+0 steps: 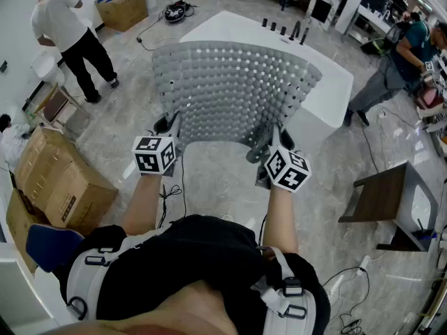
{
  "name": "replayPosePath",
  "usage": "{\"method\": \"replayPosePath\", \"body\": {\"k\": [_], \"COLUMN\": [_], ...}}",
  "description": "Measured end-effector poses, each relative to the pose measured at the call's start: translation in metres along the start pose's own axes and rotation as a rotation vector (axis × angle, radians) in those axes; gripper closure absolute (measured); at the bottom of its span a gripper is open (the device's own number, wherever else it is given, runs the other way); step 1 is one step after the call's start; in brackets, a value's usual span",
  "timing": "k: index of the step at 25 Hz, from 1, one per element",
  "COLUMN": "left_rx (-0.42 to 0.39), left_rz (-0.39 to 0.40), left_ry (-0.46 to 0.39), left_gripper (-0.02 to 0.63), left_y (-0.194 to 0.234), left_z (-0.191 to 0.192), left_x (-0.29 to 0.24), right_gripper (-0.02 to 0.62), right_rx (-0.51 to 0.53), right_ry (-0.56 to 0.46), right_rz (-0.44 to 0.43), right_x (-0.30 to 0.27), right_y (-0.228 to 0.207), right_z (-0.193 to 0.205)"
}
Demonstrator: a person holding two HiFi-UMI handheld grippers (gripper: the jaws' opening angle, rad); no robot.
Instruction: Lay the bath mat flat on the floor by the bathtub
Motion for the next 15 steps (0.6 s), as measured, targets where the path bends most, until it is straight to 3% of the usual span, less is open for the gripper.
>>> {"method": "replayPosePath", "body": {"k": [15], "left_rx": [-0.008], "left_rz": [-0.012], "left_ry": [0.000], "left_gripper": [0.564], "left_y": [-0.006], "left_z": [0.000], "left_x": [0.014], "right_gripper": [0.554], "right_rx": [0.020], "right_ry": [-0.011], "right_rz": [0.001], "right_x": [0.021], "right_y": [0.004], "right_z": [0.012]}}
Point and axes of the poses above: the fingertips, and each gripper's own axes: x backward along the fingers, y to its left, z out of its underside, the point moved 4 cm from there along x, backward along the fingers, and after that the axes turned 5 degrees about y, right-handed, at the moved point
